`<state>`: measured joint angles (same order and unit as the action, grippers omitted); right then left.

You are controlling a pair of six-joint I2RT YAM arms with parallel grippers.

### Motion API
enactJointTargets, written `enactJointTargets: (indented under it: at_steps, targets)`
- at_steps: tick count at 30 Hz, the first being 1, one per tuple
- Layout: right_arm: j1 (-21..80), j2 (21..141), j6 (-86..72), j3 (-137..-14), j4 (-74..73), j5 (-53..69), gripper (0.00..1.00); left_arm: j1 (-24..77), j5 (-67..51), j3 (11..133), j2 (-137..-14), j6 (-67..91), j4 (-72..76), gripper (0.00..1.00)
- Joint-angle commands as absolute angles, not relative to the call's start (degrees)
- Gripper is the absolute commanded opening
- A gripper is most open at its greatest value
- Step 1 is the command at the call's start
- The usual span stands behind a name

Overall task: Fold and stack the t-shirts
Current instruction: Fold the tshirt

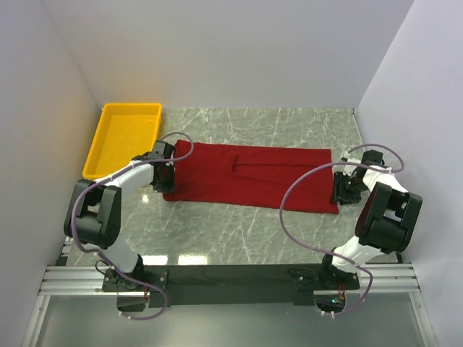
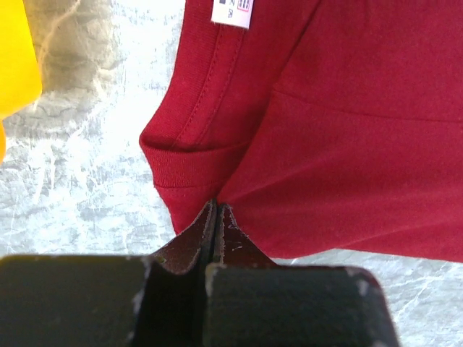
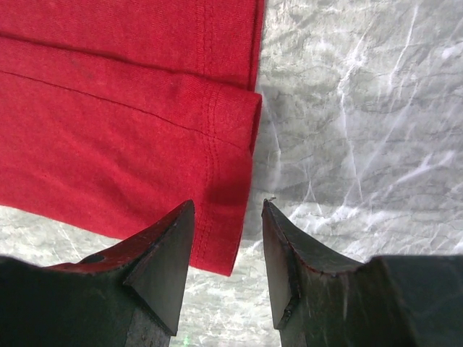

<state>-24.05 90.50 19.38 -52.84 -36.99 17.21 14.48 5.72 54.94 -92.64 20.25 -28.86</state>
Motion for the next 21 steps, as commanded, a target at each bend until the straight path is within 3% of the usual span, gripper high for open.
enactJointTargets:
  at_steps: [1,9,12,15,19,21]
  targets:
    - [-24.5,92.4,19.3,-52.2,-36.0,16.8,0.5,14.3,7.6,57.7,-93.7,20.2,-30.8,0.01]
    - [-24.4,96.9,18.9,-53.5,-35.9,17.8,0.5,14.3,7.3,57.4,-94.7,20.5,-31.5,0.01]
    - [-24.3,97.5,19.0,-54.2,-36.6,19.3,0.45,14.3,7.5,57.3,-94.6,20.6,-31.6,0.01]
    - [-24.3,97.3,19.6,-54.9,-37.5,21.6,0.32,14.3,7.5,57.0,-94.7,20.7,-31.6,0.01]
    - [-24.4,96.3,21.0,-55.1,-38.8,23.9,0.05,14.3,7.7,57.0,-95.0,20.6,-31.6,0.01]
    - [-24.4,95.5,21.3,-55.1,-39.3,24.6,0.0,14.3,7.9,57.0,-95.1,20.6,-31.8,0.01]
